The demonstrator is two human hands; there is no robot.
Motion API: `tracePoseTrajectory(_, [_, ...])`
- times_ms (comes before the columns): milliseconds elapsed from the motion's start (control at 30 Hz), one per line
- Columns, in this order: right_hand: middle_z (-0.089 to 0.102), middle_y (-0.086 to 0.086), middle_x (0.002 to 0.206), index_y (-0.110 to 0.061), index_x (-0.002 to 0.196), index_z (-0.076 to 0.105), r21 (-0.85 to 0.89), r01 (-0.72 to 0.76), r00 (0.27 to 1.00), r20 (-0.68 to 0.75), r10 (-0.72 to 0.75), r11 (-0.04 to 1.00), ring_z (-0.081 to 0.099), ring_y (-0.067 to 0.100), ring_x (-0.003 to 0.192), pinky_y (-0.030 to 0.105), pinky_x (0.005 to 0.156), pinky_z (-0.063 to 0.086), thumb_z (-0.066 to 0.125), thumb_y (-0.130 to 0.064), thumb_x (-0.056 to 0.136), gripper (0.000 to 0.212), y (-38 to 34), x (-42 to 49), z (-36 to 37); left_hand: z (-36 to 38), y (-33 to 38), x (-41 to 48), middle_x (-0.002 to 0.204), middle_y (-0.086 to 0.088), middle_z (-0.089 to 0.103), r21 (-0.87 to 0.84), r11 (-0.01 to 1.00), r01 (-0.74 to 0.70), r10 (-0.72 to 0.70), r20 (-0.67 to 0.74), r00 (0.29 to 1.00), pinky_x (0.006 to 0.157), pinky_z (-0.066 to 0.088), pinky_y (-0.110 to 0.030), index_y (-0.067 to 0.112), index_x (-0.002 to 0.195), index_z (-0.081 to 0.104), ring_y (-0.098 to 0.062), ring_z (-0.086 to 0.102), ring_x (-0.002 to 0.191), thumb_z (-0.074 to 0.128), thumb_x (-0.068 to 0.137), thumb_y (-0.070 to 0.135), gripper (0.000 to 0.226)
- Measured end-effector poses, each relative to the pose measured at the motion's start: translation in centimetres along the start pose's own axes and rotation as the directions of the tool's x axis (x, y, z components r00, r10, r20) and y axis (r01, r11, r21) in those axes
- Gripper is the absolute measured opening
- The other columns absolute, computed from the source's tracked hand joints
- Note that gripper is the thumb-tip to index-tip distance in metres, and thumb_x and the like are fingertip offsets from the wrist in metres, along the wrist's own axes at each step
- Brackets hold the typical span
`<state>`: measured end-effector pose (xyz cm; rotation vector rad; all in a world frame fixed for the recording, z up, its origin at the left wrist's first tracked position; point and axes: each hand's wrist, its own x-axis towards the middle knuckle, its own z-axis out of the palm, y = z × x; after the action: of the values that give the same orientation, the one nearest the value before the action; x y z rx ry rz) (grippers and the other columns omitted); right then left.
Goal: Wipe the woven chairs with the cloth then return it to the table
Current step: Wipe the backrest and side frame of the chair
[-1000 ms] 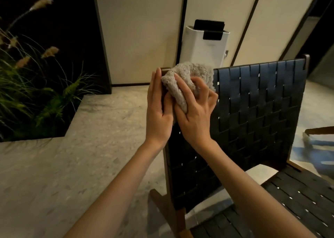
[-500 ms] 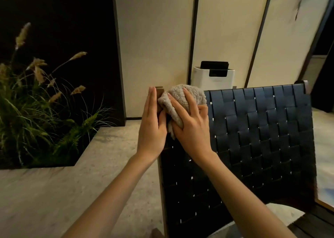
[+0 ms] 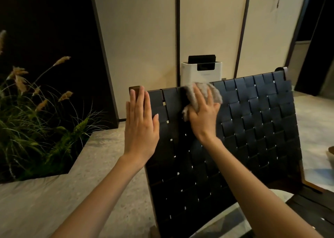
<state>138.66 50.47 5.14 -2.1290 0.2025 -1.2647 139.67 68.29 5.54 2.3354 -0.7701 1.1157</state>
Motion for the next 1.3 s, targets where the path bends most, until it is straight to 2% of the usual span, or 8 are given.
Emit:
tracePoseTrajectory(100, [0.020, 0.007, 0.157, -0.041, 0.144, 0.031, -0.065, 0.311, 0.948, 0.097, -0.304, 0.948, 0.019, 0.026, 0.134, 0.029, 0.105, 0.013, 0.054, -0.023, 0.091, 0.061, -2.0, -2.5, 1.5, -0.1, 0.5, 0.5, 0.158, -0.011, 0.007, 0.098, 0.993, -0.059, 0.058, 0.016, 0.998, 0.119, -0.006, -0.036, 0.002, 0.149, 0.014, -0.023, -0.004, 0.146, 0.039, 0.098, 0.022, 0.060])
tracePoseTrajectory(233, [0.018, 0.004, 0.158, -0.042, 0.145, 0.029, -0.275, 0.388, 0.921, 0.161, -0.356, 0.879, 0.027, 0.036, 0.135, 0.042, 0.102, 0.028, 0.051, -0.031, 0.092, 0.058, 1.1, -0.3, -0.2, 0.2, 1.0, 1.5, 0.157, -0.011, 0.019, 0.230, 0.958, -0.171, 0.156, 0.082, 0.984, 0.118, -0.004, -0.040, 0.008, 0.148, 0.024, -0.023, 0.008, 0.146, 0.040, 0.099, 0.024, 0.054])
tracePoseTrajectory(567, [0.004, -0.003, 0.159, -0.042, 0.148, 0.021, -0.284, -0.248, 0.969, -0.049, 0.244, 0.926, 0.020, 0.037, 0.128, 0.052, 0.107, 0.028, 0.051, -0.012, 0.092, 0.069, 8.4, 6.3, -5.0, 1.9, 3.1, 5.2, 0.146, -0.011, 0.038, 0.262, 0.927, -0.269, 0.225, 0.185, 0.957, 0.118, 0.014, -0.044, 0.024, 0.146, 0.034, -0.031, 0.032, 0.135, 0.037, 0.100, 0.029, 0.046])
tracePoseTrajectory(700, [0.017, 0.000, 0.157, -0.036, 0.144, 0.034, -0.095, 0.108, 0.994, 0.038, -0.105, 0.990, 0.014, 0.026, 0.137, 0.040, 0.110, 0.019, 0.063, -0.016, 0.084, 0.070, 5.1, 1.3, -1.9, 2.4, 3.0, 5.1, 0.138, -0.013, 0.045, 0.274, 0.925, -0.262, 0.230, 0.143, 0.963, 0.112, 0.027, -0.045, 0.021, 0.144, 0.040, -0.033, 0.040, 0.126, 0.041, 0.098, 0.026, 0.046])
tracePoseTrajectory(867, [0.016, 0.004, 0.158, -0.035, 0.146, 0.031, -0.176, 0.377, 0.924, 0.141, -0.356, 0.909, 0.014, 0.026, 0.141, 0.047, 0.110, 0.022, 0.055, -0.026, 0.088, 0.063, 6.5, 0.3, -1.9, 2.9, 3.3, 5.1, 0.133, -0.014, 0.045, 0.318, 0.920, -0.228, 0.199, 0.120, 0.973, 0.107, 0.030, -0.047, 0.022, 0.144, 0.038, -0.036, 0.041, 0.120, 0.044, 0.096, 0.025, 0.048])
tracePoseTrajectory(967, [0.012, 0.004, 0.159, -0.033, 0.146, 0.030, -0.260, 0.048, 0.999, 0.014, -0.045, 0.965, 0.018, 0.034, 0.135, 0.041, 0.110, 0.020, 0.059, -0.014, 0.088, 0.068, 9.9, 3.1, -4.1, 3.2, 3.3, 4.9, 0.131, -0.015, 0.047, 0.326, 0.919, -0.222, 0.204, 0.091, 0.975, 0.107, 0.032, -0.048, 0.021, 0.143, 0.040, -0.036, 0.042, 0.119, 0.046, 0.096, 0.024, 0.048])
tracePoseTrajectory(1100, [0.010, 0.000, 0.159, -0.039, 0.147, 0.024, -0.154, -0.328, 0.943, -0.110, 0.314, 0.932, 0.023, 0.037, 0.125, 0.047, 0.106, 0.030, 0.052, -0.014, 0.092, 0.067, 10.6, 4.5, -4.9, 3.5, 3.3, 4.8, 0.131, -0.015, 0.048, 0.306, 0.928, -0.215, 0.205, 0.066, 0.977, 0.108, 0.031, -0.049, 0.020, 0.142, 0.043, -0.037, 0.043, 0.119, 0.049, 0.095, 0.023, 0.047])
tracePoseTrajectory(1300, [0.018, -0.002, 0.157, -0.044, 0.144, 0.030, -0.092, 0.257, 0.965, 0.084, -0.249, 0.962, 0.023, 0.027, 0.133, 0.037, 0.107, 0.024, 0.051, -0.034, 0.086, 0.062, 5.1, -4.2, 0.2, 3.4, 3.2, 4.8, 0.131, -0.015, 0.050, 0.256, 0.942, -0.218, 0.218, 0.026, 0.976, 0.108, 0.033, -0.048, 0.018, 0.139, 0.047, -0.036, 0.044, 0.120, 0.049, 0.096, 0.021, 0.042])
